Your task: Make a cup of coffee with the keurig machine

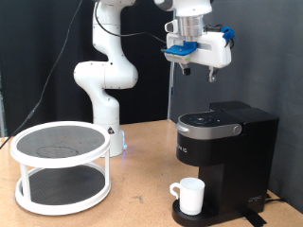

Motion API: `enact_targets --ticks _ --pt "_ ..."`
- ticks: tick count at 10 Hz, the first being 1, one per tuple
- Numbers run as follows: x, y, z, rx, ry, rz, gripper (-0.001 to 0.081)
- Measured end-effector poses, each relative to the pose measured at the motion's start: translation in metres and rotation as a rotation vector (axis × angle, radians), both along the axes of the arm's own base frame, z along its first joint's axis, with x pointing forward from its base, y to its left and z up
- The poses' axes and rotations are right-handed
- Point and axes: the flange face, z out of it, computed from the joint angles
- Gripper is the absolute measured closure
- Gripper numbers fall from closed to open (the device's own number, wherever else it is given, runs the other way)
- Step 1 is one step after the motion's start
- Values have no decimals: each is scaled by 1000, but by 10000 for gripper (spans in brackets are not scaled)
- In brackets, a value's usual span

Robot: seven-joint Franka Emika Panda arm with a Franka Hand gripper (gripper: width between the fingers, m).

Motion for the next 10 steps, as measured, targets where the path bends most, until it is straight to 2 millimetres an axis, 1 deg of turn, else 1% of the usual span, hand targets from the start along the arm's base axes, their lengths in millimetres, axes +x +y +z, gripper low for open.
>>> enact_targets --ticks 4,10 --pt "-5 -2 -14 -15 70 24 72" --pt "-15 3 -53 -64 139 52 72"
